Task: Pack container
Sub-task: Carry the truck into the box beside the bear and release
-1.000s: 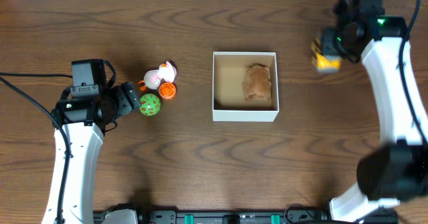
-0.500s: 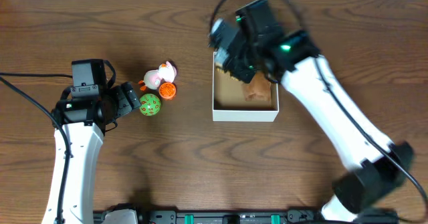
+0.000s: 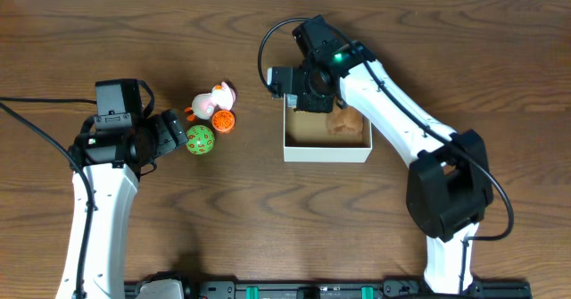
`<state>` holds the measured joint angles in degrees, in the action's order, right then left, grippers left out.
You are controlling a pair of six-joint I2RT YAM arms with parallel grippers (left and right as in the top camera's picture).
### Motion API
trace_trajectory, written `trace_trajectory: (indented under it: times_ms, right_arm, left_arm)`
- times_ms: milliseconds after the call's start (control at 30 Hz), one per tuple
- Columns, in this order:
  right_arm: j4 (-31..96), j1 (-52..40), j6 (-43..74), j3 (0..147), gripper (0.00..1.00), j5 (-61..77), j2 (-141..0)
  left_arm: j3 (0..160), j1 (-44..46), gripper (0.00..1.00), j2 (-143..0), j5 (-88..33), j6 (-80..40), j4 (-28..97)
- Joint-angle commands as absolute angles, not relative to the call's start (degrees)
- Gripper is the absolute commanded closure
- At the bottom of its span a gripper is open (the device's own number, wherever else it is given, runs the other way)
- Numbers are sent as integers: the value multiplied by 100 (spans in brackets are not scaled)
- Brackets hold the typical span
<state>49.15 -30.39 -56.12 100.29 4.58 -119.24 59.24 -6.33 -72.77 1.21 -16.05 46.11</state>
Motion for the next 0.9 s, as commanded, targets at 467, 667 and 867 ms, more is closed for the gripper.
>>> trace_trajectory:
  times_ms: [467,667,867]
  right_arm:
    - [4639,-3153,-3264,10158,1,16,-10763]
    - [5328,-2650,-735,10158,1,130,-9572]
    - [6796,-1162,1686,10156,1,458,-8836]
  left_arm:
    - [6023,-657,2,-7299,82,-1507,4624]
    - [6023,-657,2,-7299,82,-1509,4624]
    - [6023,-657,2,-7299,-414,-1575,4751]
